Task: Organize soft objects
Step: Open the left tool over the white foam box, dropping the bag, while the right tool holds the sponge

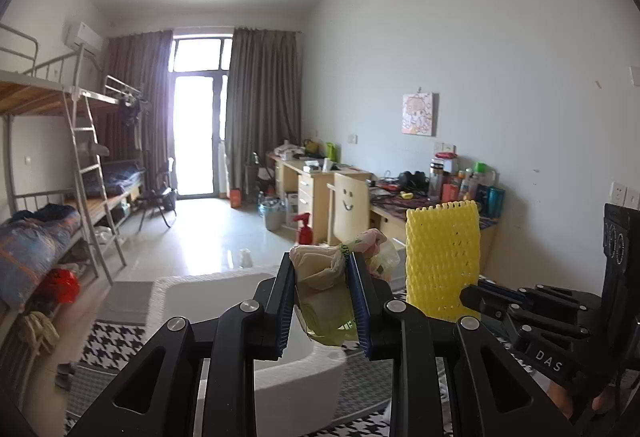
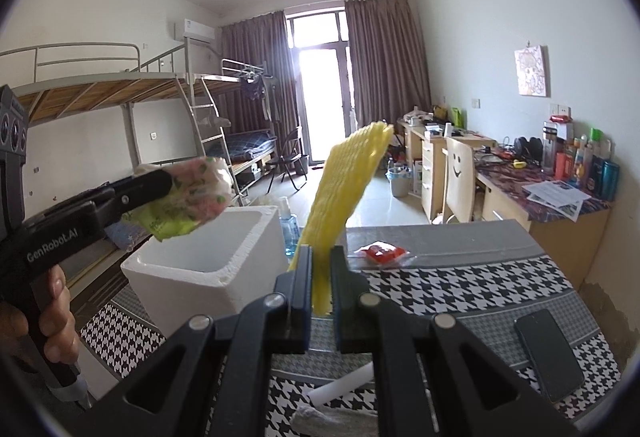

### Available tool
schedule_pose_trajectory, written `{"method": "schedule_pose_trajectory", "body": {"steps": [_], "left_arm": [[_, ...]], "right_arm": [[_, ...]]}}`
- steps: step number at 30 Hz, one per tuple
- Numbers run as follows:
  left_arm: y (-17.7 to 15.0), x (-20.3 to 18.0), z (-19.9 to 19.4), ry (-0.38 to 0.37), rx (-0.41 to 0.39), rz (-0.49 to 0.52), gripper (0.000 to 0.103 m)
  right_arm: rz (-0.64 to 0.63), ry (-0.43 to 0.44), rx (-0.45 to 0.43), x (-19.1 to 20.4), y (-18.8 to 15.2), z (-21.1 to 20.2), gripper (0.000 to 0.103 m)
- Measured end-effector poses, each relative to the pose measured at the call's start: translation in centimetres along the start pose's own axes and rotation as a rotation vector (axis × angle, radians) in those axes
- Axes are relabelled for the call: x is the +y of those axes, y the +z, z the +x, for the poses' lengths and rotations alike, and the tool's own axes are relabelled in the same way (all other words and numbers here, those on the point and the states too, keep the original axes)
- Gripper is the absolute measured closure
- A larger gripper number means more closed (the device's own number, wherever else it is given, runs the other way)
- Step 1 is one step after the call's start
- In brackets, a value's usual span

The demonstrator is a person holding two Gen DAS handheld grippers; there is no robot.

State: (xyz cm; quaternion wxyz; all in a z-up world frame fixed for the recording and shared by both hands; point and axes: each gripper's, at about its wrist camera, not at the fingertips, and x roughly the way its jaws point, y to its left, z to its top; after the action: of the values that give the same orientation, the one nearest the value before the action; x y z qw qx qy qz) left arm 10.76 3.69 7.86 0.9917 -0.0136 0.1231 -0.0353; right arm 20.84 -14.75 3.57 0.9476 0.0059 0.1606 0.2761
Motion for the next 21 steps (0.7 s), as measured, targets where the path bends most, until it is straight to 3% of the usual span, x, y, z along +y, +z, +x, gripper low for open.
{"method": "schedule_pose_trajectory", "body": {"steps": [13,21], "left_arm": [[0.4,2.0,0.5,0.095,-0.003,-0.017,0.075],[0.1,3.4,1.0,0.145,0.038,-0.037,0.075]], "right_arm": [[-0.027,0.06,-0.009,0.9,1.2,1.2,0.092],[-0.055,0.122,0.004,2.2,1.6,2.2,0.092]]}}
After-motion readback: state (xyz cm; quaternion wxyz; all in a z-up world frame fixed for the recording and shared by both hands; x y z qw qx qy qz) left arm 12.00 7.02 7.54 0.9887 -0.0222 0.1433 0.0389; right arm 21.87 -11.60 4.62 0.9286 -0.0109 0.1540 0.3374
